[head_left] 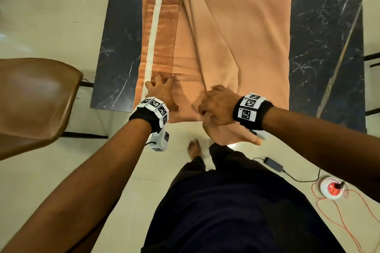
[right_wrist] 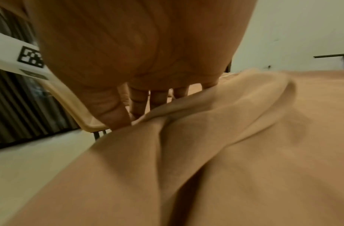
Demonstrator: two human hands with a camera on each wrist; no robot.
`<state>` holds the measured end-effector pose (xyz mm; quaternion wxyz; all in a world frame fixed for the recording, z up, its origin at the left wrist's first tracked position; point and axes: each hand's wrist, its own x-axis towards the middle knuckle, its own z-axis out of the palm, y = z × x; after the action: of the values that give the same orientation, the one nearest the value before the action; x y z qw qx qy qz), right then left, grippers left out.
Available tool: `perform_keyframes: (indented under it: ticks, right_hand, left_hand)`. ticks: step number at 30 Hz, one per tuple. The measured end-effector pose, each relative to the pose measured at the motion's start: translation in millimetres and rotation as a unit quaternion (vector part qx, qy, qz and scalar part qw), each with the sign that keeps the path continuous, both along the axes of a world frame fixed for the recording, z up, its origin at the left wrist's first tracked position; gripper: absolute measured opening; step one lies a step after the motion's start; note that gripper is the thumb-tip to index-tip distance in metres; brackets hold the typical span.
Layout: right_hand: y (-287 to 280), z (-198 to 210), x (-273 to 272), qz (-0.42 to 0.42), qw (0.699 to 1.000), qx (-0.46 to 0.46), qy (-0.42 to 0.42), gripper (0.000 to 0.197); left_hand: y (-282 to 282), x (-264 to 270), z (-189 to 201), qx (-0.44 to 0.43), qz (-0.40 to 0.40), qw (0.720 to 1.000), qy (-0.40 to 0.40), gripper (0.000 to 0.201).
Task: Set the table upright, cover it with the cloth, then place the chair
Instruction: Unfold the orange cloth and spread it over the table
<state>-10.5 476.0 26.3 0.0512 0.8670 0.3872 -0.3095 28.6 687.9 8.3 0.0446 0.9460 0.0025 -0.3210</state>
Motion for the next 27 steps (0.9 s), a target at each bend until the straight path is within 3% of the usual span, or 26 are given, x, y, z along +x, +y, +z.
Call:
perform_keyframes:
  ticks: [8,15,19,24,27]
  right_hand:
    - [-102,18,9,-0.105,0.976,-0.180,-0.069,0.052]
    - [-231,70,23,-0.241,0.915,-0.315,-0.075,0.027]
    - [-240,61,7,-0.300,0.899,-0.314,-0.053,0.017]
    - [-210,26,-15,-0.297,0.922,-0.248,0.036,0.024]
    - [-204,19,-12,-0.324,0.924,-0.197,0.054,0.021]
  left_hand:
    - [-3,6,1,0.015,-0.023,1.000,0.008,0.112]
    - [-1,9,3,0.016,-0.040,0.999,0.005,0.109]
    - [-1,10,2,0.017,-0.040,0.999,0.002,0.108]
    - [-2,11,3,0.025,-0.058,0.998,0.003,0.109]
    - [-3,16,2,0.021,-0.066,0.998,-0.008,0.093]
